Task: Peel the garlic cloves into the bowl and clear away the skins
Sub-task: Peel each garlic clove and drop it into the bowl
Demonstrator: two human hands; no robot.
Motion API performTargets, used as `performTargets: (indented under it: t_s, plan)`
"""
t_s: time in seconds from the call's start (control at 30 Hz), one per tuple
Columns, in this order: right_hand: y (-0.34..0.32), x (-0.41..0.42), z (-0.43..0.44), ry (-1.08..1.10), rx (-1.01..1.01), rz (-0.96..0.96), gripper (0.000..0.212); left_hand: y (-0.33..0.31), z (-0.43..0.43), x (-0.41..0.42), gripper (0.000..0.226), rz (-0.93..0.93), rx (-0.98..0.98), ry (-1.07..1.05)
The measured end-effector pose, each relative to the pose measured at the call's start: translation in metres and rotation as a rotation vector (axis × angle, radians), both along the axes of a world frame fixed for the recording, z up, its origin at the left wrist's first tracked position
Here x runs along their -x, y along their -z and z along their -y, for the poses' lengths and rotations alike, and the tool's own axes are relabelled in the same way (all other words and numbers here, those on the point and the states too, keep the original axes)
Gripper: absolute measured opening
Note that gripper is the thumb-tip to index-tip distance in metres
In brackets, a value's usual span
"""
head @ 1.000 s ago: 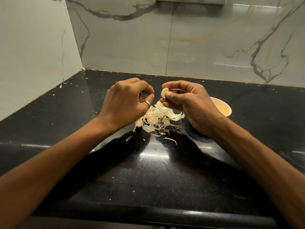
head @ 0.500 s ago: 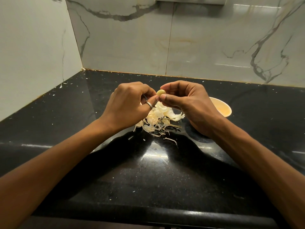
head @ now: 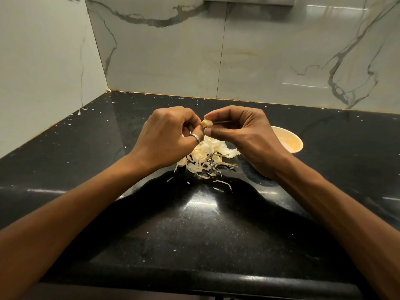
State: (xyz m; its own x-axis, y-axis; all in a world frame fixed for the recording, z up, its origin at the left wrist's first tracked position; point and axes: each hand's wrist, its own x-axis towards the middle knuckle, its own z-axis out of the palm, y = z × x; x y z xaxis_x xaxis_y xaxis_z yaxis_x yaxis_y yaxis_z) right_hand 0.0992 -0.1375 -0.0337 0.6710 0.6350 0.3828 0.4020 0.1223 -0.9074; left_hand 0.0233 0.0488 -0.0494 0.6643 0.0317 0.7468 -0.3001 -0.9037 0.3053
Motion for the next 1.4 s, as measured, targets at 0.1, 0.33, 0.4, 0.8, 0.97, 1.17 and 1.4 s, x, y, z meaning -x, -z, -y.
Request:
performTargets:
  t_s: [0.1,0.33,0.4,0.8,0.97,1.17,1.4]
  plan:
    - [-0.001,0.001,0.000,-0.007,0.002,0.018,0.026,-0.001,0.001,0.001,0.025,0.002,0.000,0.008]
    - [-0.002,-0.001,0.002,-0.016,0.005,-0.018,0.025,-0.003,-0.002,0.000,0.017,0.039,0.005,-0.028]
    - [-0.002,-0.001,0.003,-0.002,0.002,-0.023,0.025,-0.003,-0.002,0.001,0.015,0.038,-0.005,-0.016]
    - [-0.005,-0.002,0.003,0.068,0.009,-0.057,0.019,0.001,-0.005,-0.001,0.026,0.031,-0.037,-0.058]
    - [-0.010,-0.004,0.007,0.109,0.080,0.029,0.022,0.002,-0.004,-0.001,0.025,0.022,-0.044,-0.092]
    - [-0.020,-0.019,0.016,0.258,0.220,0.227,0.019,0.000,0.000,0.003,0.039,0.016,-0.054,-0.129]
    - [-0.042,-0.035,0.041,0.454,0.461,0.438,0.014,-0.003,0.001,0.008,0.020,0.020,-0.089,-0.168]
